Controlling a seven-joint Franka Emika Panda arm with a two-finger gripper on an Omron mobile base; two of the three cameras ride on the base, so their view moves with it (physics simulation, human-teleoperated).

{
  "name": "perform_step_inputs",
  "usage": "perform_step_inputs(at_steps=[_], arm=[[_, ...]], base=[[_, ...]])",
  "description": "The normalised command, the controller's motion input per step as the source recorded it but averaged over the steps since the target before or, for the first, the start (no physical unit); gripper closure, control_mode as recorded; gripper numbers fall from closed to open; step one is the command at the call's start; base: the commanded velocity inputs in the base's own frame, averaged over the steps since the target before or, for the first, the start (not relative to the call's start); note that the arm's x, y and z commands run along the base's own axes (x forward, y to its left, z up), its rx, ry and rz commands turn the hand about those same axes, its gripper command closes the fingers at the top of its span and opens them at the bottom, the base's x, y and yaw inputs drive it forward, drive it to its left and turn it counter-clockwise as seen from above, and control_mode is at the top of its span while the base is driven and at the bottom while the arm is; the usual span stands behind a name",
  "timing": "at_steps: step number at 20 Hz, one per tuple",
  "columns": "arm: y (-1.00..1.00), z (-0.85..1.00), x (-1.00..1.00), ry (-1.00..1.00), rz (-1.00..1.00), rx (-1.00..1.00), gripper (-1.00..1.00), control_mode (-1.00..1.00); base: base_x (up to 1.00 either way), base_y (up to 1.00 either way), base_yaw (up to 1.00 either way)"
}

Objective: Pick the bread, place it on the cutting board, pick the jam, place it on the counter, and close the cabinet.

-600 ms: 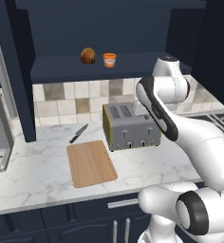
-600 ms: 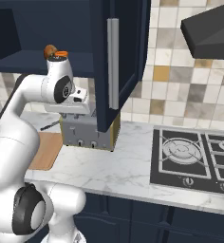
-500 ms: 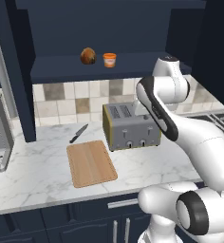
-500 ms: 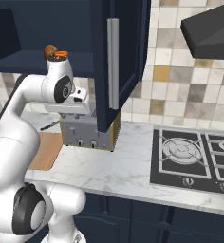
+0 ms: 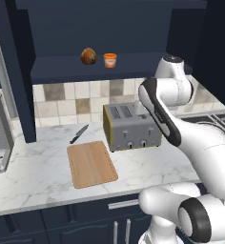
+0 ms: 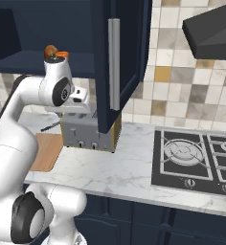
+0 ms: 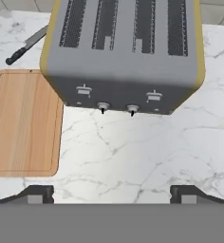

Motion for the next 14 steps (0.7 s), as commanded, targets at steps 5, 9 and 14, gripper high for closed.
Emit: perform_step_inputs(at_steps=[5, 9, 14], arm=[[0.01, 0.03, -0.24, -0.29, 0.0, 0.0, -1.0, -1.0], [0.05, 0.12, -0.03, -0.2, 0.0, 0.0, -1.0, -1.0], [0.08, 0.25, 0.0, -0.15, 0.0, 0.0, -1.0, -1.0]], base=[[0.0, 0.0, 0.0], [0.0, 0.0, 0.0], [0.0, 0.0, 0.0]])
